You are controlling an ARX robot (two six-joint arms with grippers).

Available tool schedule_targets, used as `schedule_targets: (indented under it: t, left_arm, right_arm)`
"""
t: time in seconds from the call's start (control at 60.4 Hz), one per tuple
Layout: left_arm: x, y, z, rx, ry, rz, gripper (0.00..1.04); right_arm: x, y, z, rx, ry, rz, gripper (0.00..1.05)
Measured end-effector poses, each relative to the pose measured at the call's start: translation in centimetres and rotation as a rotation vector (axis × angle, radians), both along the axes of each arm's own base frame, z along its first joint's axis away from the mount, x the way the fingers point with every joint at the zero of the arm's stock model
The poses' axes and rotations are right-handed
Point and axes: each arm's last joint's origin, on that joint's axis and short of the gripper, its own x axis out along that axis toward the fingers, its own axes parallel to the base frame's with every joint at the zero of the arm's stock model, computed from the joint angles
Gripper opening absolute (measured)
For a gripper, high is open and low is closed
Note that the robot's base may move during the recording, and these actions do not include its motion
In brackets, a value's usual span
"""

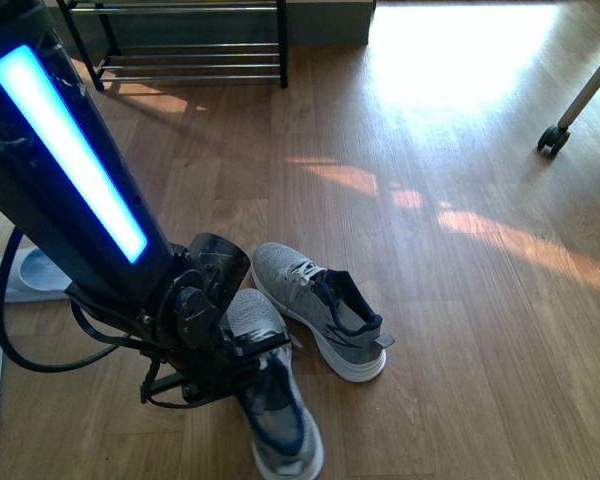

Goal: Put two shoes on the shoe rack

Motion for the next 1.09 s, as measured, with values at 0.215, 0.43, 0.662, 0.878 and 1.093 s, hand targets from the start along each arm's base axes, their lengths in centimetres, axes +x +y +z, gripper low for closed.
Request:
schedule_targets:
  t: [0.215, 0.43, 0.662, 0.878, 1.093]
  left_arm:
    - [-0.5, 3.6, 5.7, 0.229, -0.182, 0.027, 0.01]
    - [-3.2, 6.5, 14.8, 0.343, -0.412, 0.076, 0.01]
    - [-8.7, 9.4, 21.6, 0.493, -0.559, 0.126, 0.01]
    - [-16.4, 12.8, 27.2, 0.730, -0.700, 0.205, 0.01]
    - [-18.6, 13.5, 28.6, 0.782, -0.795, 0.245, 0.01]
  right_arm:
    - [0.0, 0.0, 0.0, 0.000, 0.000, 0.000, 0.96]
    - [0.0, 0.0, 0.0, 0.000, 0.000, 0.000, 0.96]
    - [0.0, 0.0, 0.0, 0.000, 0.000, 0.000, 0.96]
    - [0.0, 0.0, 0.0, 0.000, 0.000, 0.000, 0.96]
    - [0.0, 0.0, 0.0, 0.000, 0.000, 0.000, 0.96]
